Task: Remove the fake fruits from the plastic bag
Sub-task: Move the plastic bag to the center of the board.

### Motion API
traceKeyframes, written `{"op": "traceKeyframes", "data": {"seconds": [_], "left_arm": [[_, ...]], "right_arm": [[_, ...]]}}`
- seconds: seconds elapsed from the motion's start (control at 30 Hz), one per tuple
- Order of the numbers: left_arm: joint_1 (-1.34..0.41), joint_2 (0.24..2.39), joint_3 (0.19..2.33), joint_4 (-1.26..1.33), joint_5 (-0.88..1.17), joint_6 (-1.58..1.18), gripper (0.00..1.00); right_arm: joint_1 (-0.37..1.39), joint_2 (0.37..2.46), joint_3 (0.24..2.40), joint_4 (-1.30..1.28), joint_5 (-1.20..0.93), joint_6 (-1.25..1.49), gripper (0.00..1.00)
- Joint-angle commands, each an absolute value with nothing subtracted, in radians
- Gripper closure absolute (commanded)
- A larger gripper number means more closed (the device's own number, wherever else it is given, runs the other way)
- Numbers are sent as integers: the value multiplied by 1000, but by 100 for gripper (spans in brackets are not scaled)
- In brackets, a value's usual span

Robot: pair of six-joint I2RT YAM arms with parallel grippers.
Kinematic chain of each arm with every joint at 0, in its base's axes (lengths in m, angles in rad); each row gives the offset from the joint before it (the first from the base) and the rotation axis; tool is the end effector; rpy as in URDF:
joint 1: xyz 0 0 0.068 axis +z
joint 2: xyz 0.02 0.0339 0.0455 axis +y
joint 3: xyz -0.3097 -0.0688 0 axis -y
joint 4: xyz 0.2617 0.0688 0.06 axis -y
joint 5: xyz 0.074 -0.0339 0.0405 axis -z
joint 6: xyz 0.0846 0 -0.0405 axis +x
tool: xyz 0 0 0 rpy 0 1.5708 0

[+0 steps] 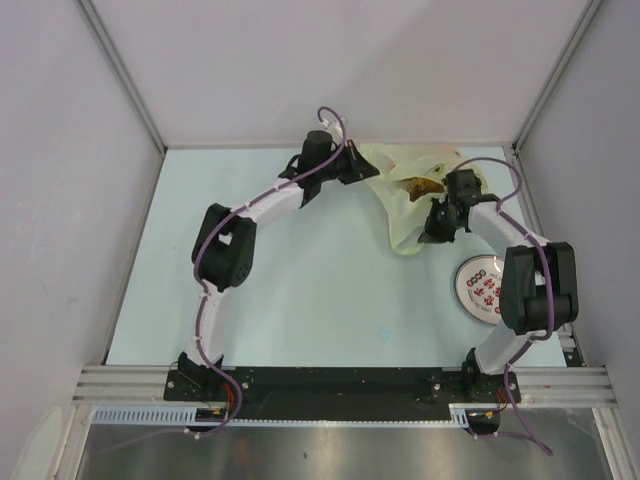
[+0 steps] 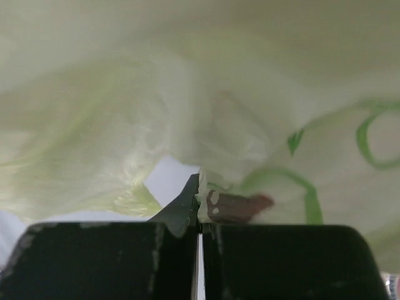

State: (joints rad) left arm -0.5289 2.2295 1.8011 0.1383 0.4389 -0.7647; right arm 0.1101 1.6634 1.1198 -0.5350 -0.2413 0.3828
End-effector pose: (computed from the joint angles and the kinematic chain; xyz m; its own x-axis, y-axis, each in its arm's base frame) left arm 0.5144 -0.3423 0.2612 -0.7378 -0.2947 -0.6073 0.4123 0.5156 -0.7511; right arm 0.3729 0.0616 0.2003 -0.8943 0.2660 -0.3597 0.1241 0.9200 0.3719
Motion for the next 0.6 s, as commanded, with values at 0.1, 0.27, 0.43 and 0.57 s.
{"op": "traceKeyframes", "data": {"seconds": [0.1,0.27,0.43,0.57], "left_arm": [[-352,1985,1896,169,439,-787,100],[-230,1875,1924,127,396,-704,100],[-166,1770,1895,95,402,-680,100],[-147,1626,1772,57,429,-658,100]], "right_arm": [[176,1667,1492,-453,-146,223,100],[238,1784,1762,-365,-127,124,100],[278,1893,2001,-313,-117,68,100],[296,1905,2011,-291,-133,45,100]]}}
